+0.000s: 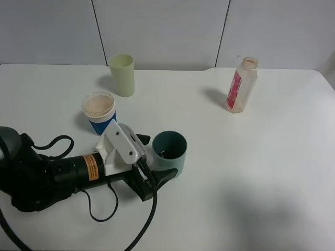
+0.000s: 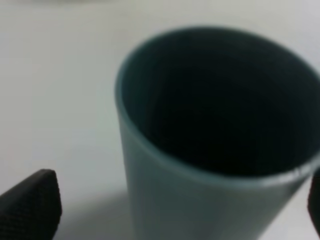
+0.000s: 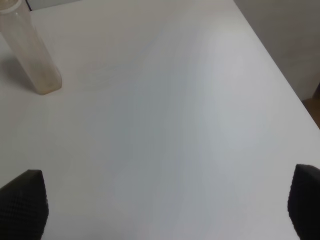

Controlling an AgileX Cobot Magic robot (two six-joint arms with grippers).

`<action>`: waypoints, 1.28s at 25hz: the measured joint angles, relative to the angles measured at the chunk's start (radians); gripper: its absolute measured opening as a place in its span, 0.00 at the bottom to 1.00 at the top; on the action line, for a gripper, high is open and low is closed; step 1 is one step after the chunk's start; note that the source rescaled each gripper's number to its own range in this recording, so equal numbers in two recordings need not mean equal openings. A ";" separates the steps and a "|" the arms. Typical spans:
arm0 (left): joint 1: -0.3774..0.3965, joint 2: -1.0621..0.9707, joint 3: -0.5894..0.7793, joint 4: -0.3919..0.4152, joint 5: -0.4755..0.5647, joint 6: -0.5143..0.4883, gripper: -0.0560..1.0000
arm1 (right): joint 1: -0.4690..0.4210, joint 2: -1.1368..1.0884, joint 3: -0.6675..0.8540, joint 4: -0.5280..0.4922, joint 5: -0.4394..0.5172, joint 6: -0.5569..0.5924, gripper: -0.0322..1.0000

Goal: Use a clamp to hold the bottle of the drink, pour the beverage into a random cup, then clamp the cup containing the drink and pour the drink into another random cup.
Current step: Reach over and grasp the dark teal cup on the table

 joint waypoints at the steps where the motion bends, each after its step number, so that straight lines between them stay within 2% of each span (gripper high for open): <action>1: -0.001 0.002 -0.005 0.002 -0.002 -0.005 1.00 | 0.000 0.000 0.000 0.000 0.000 0.000 0.97; 5: -0.025 0.022 -0.012 -0.010 -0.006 -0.007 1.00 | 0.000 0.000 0.000 0.000 0.000 0.000 0.97; 10: -0.090 0.046 -0.029 -0.066 -0.006 0.018 1.00 | 0.000 0.000 0.000 0.000 0.000 0.000 0.97; 25: -0.093 0.132 -0.150 -0.074 -0.007 -0.014 1.00 | 0.000 0.000 0.000 0.000 0.000 0.000 0.97; 32: -0.093 0.142 -0.162 -0.074 -0.007 -0.018 1.00 | 0.000 0.000 0.000 0.000 0.000 0.000 0.97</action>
